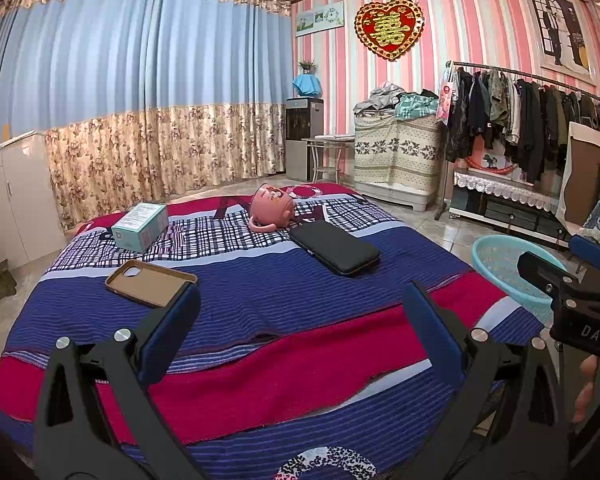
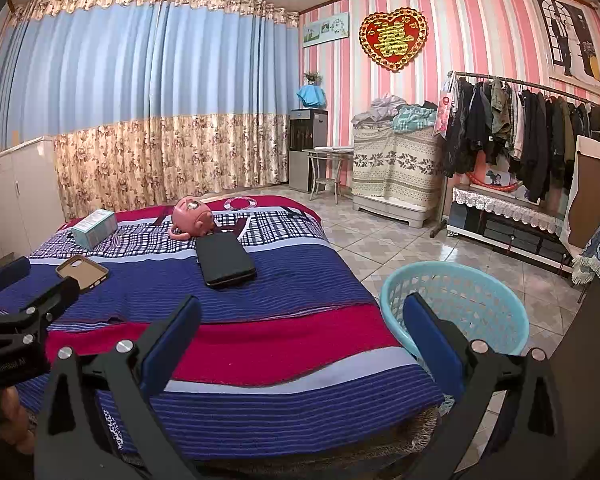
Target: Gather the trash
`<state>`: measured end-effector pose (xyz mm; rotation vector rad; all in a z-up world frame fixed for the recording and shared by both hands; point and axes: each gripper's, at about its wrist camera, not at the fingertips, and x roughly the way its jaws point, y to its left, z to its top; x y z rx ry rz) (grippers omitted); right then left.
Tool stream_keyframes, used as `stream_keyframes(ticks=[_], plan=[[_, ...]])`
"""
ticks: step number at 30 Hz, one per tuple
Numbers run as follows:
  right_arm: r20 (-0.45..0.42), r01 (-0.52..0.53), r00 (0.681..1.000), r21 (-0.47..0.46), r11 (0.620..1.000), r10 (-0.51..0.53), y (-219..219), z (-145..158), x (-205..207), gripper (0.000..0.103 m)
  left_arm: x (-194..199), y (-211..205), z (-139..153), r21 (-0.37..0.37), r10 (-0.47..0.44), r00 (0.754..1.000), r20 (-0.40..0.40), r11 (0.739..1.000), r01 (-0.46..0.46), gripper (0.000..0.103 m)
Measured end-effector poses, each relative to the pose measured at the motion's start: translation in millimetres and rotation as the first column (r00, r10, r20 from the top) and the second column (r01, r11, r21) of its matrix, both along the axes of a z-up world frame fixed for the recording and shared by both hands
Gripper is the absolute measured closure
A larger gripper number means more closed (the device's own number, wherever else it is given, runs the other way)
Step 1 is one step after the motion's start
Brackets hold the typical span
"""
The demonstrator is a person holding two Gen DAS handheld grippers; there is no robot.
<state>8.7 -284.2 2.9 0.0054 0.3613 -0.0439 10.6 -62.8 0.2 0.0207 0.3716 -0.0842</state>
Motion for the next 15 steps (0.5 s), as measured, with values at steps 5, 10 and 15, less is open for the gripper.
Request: stream_keyframes(ticks=[5,10,15], plan=[[-0.001,0.001,1.0,0.0,1.0,-0.001,0.1,-0.2,-0.4,0.005,0.0,0.6,0.1,-0.001,0.0,1.0,0.0,1.0,0.0,0.005],[-0.001,0.001,1.0,0.001,1.0,-0.001,0.3,-0.3,0.1,0.004,-0.1,-0.2,-0.2,0.0,-0.002,1.0,0.0,1.0,0.002,0.005],[0.0,0.001,1.0,0.001,1.0,-0.001,0.1,-0.3,-0.6,0.004,-0.7,-0.7,0.2,0.001,0.0,1.0,0.003,1.0,0.0,0.005]])
